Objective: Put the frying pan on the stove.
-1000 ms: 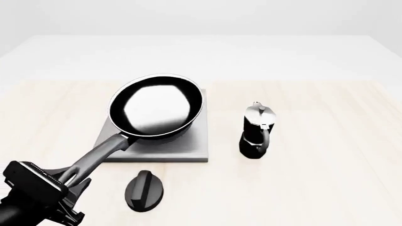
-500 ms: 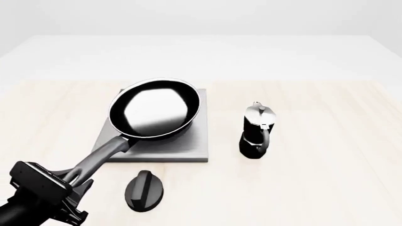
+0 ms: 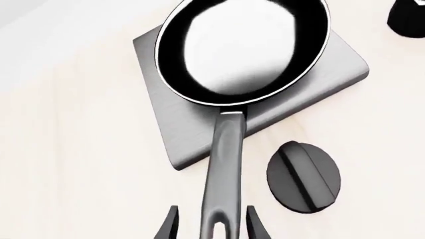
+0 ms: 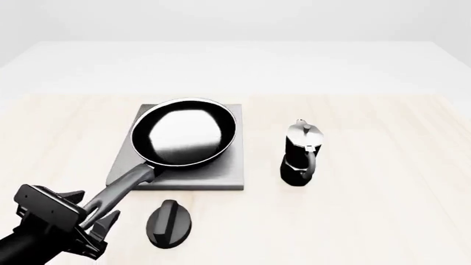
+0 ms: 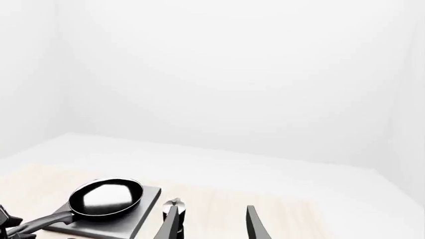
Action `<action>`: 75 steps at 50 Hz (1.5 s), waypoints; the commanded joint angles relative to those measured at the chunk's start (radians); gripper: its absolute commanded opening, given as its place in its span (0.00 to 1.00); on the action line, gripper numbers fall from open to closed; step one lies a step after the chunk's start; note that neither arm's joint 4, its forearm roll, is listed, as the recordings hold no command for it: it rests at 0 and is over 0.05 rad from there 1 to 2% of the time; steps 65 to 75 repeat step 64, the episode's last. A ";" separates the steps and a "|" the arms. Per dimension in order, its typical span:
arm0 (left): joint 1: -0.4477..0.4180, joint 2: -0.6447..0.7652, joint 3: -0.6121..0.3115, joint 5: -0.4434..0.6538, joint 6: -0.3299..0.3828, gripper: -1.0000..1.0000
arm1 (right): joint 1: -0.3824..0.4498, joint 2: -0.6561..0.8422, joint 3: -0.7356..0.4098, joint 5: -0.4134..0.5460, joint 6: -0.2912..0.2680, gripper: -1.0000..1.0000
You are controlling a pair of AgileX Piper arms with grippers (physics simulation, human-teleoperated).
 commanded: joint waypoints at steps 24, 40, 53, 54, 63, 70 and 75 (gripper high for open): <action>0.020 -0.439 -0.129 0.410 -0.058 1.00 | -0.011 0.000 0.017 0.000 0.010 1.00; 0.078 -0.838 -0.239 0.716 -0.195 1.00 | -0.011 0.000 0.015 0.000 0.013 1.00; 0.158 -0.849 -0.274 0.671 -0.266 1.00 | -0.010 0.000 0.015 0.000 0.029 1.00; 0.172 -0.849 -0.278 0.667 -0.275 1.00 | -0.010 0.000 0.013 0.000 0.032 1.00; 0.330 -0.849 -0.321 0.582 -0.481 1.00 | 0.014 0.000 0.009 0.000 0.040 1.00; 0.336 -0.849 -0.319 0.578 -0.505 1.00 | 0.018 0.000 0.008 0.000 0.041 1.00; 0.336 -0.849 -0.319 0.578 -0.505 1.00 | 0.018 0.000 0.008 0.000 0.041 1.00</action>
